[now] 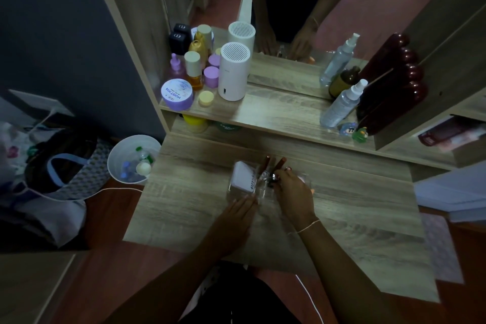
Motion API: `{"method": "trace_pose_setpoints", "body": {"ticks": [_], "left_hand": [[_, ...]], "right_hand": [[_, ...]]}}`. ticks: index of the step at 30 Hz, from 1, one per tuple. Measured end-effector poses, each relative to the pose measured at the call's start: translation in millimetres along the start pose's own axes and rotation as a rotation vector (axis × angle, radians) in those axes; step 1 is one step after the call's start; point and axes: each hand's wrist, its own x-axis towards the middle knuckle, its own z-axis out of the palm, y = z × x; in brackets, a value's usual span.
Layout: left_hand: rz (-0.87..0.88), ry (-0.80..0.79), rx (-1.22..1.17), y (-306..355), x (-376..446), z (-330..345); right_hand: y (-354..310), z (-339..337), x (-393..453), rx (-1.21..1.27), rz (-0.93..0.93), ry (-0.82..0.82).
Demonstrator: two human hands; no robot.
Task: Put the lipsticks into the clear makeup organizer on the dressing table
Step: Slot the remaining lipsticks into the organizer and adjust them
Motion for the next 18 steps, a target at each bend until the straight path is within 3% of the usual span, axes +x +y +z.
{"method": "trace_pose_setpoints", "body": {"ticks": [10,18], "left_hand": [[-0.014,-0.023,-0.019,-2.8,-0.2,3.3],[-0.001,-0.024,-0.041,-1.6,-0.1,4.7]], "right_hand": [[-1.5,4.9,2.9,-0.117,0.029,-0.076],[-5.2,-1.9,-1.7,-0.026,0.031,-0.027]]}}
